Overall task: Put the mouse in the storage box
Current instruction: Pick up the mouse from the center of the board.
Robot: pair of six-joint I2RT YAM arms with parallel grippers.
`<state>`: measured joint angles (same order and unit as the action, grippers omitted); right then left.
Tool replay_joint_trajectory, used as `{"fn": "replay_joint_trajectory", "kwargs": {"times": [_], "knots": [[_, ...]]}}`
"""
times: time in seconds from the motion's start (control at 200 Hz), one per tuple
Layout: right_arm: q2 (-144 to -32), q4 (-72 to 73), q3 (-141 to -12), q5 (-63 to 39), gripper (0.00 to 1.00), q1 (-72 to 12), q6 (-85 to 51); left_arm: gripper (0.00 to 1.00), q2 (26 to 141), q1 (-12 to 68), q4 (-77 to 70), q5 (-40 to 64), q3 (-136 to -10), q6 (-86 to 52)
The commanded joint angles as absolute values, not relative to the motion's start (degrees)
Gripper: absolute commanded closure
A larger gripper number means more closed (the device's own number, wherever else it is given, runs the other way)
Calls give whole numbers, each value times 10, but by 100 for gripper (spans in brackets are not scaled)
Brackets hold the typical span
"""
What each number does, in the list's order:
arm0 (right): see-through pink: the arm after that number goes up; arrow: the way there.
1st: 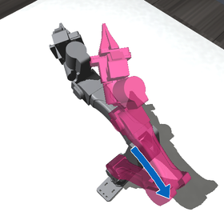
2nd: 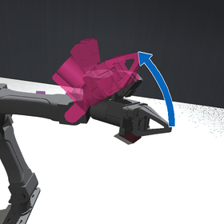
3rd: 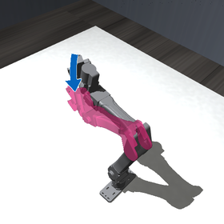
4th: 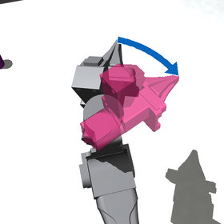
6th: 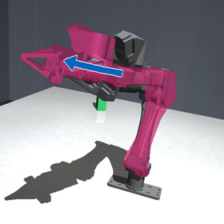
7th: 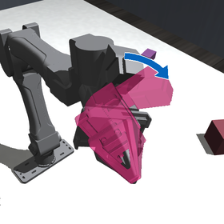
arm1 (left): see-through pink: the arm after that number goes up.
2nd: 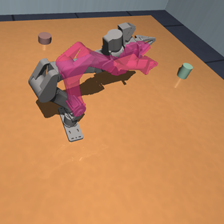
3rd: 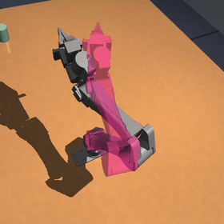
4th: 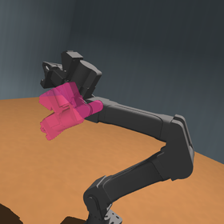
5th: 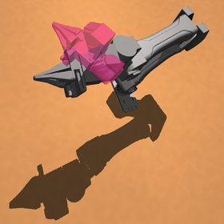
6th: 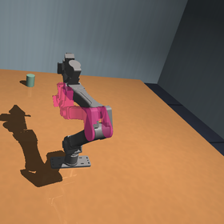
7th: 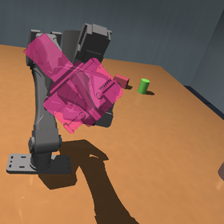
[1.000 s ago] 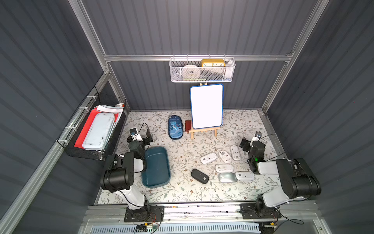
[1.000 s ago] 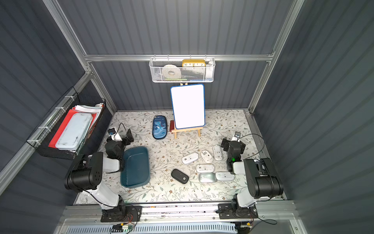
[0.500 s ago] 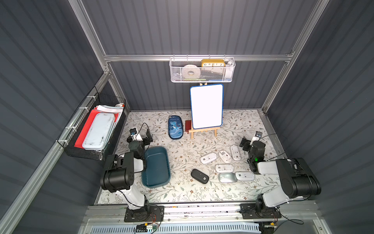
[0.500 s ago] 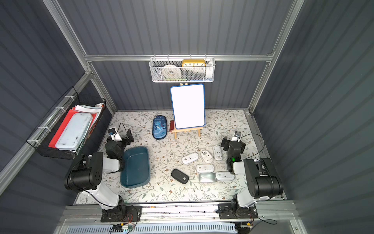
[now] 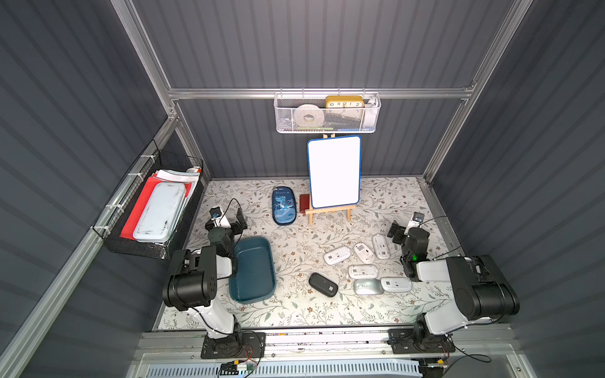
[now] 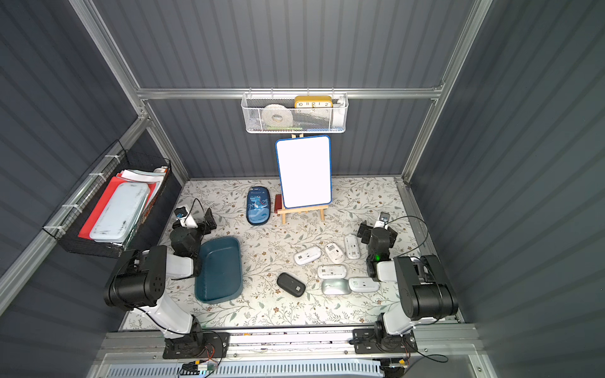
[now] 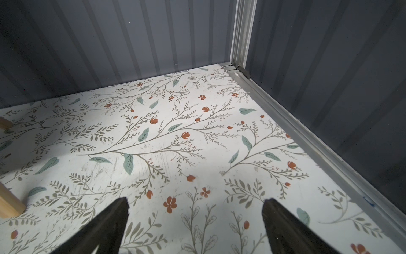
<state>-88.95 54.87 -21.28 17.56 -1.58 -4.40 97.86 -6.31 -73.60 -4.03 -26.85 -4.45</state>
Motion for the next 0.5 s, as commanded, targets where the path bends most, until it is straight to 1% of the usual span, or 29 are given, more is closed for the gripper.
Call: {"fn": "replay_joint_trajectory", "kwargs": {"times": [0.0, 0.135, 0.195, 0.25, 0.29, 0.36, 0.42, 0.495], "knots": [[-896, 561, -208, 171, 1, -14, -43, 0, 976, -62, -737, -30, -277, -51], [-895, 554, -210, 169, 1, -13, -47, 0, 975, -62, -738, -33, -275, -52], [-894, 557, -208, 168, 1, -13, -43, 1, 964, -62, -724, -78, -281, -54], [-880, 549, -214, 182, 1, -19, -38, 0, 922, -61, -610, -82, -321, -72], [-847, 494, -229, 186, 1, -26, -29, 1, 897, -61, -504, -97, -370, -89], [-777, 347, -284, 224, 1, -45, -23, 1, 868, -61, -357, -114, -447, -131], [-721, 229, -331, 245, 1, -45, -93, 1, 844, -62, -267, -101, -494, -164], [-662, 158, -360, 236, 1, -42, -138, 0, 811, -62, -164, -109, -542, -202]]}}
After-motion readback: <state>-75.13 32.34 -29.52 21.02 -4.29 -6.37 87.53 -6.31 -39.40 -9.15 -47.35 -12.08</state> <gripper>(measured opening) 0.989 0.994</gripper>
